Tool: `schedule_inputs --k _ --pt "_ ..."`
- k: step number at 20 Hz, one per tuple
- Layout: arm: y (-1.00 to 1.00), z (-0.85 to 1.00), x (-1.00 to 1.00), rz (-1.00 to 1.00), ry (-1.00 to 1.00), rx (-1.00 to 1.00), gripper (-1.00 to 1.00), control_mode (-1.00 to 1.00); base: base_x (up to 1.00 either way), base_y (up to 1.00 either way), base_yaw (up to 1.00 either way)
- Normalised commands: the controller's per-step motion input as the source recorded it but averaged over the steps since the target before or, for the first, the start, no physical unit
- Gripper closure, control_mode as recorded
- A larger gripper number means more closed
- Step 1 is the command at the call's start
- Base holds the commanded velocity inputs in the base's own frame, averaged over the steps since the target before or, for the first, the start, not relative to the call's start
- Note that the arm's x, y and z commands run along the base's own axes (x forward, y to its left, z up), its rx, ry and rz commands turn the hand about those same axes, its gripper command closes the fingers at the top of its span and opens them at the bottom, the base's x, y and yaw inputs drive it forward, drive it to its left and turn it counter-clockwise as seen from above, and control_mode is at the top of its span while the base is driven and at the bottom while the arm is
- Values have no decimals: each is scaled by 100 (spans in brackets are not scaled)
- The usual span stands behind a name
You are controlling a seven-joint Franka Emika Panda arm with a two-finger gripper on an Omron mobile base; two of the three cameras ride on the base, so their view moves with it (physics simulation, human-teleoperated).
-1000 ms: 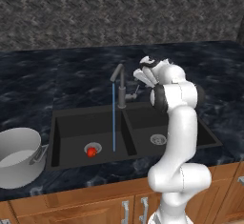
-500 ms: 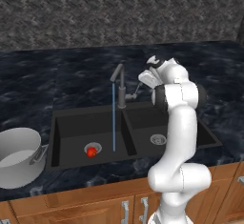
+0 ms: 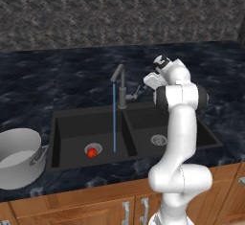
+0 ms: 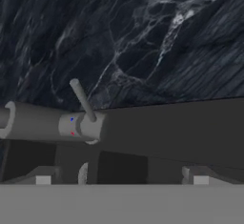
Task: Dump the tomato from the pot into the sink. Then turn on the water and wash the tomato. Then turn off the water and put the tomato back in the pot.
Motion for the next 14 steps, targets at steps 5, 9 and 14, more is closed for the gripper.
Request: schedule_inputs --k 5,9,14 --pt "-3 -43 -3 7 0 0 -100 -100 0 0 0" --pt "7 -23 1 4 0 0 -100 -100 0 0 0" --pt "22 -3 13 0 0 0 -100 -100 0 0 0"
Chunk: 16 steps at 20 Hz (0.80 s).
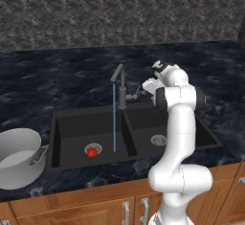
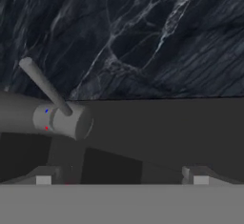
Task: Dump the tomato from the pot into the sink. Then turn on the water and wash the tomato. Then turn off the water and put the tomato back in the pot.
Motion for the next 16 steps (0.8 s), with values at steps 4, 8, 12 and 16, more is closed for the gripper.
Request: schedule_inputs --k 4,8,12,16 --pt "41 -3 31 0 0 0 -100 -100 0 0 0" --pt "27 -19 32 0 0 0 -100 -100 0 0 0" --pt "19 -22 29 0 0 0 -100 -100 0 0 0" --pt "12 -6 14 0 0 0 -100 -100 0 0 0"
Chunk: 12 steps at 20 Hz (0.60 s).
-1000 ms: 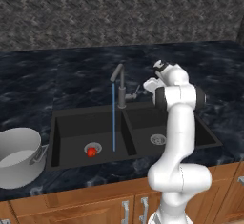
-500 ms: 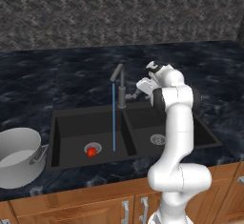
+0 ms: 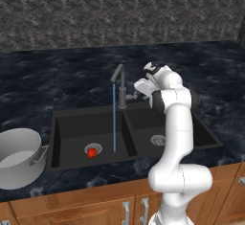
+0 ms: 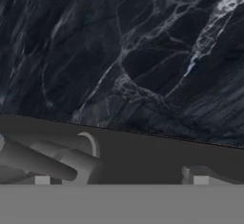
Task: Dump the tomato from the pot into the sink. Then turn on the water and wash the tomato. Then turn off the water and put the tomato back in the pot.
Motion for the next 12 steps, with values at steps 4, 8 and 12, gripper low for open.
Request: schedule_inputs --k 4,8,12 --pt "-22 1 -5 0 0 -2 -100 -100 0 0 0" --pt "-68 5 -40 0 0 -6 -100 -100 0 0 0" --pt "-74 0 -16 0 0 -6 -100 -100 0 0 0"
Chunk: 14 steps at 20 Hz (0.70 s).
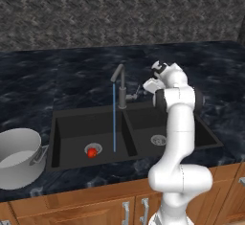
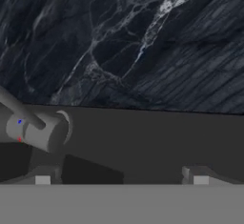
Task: Dump the tomato from the pot into the sink. Then turn on the water and wash the tomato. Then turn off the water and put the tomato back in the pot.
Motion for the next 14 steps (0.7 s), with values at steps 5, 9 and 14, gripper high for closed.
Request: schedule_inputs --k 5,9,14 --pt "-21 -11 0 0 0 -4 -100 -100 0 0 0" --pt "3 -18 0 0 0 0 -100 -100 0 0 0" --pt "19 -3 6 0 0 0 -100 -100 0 0 0"
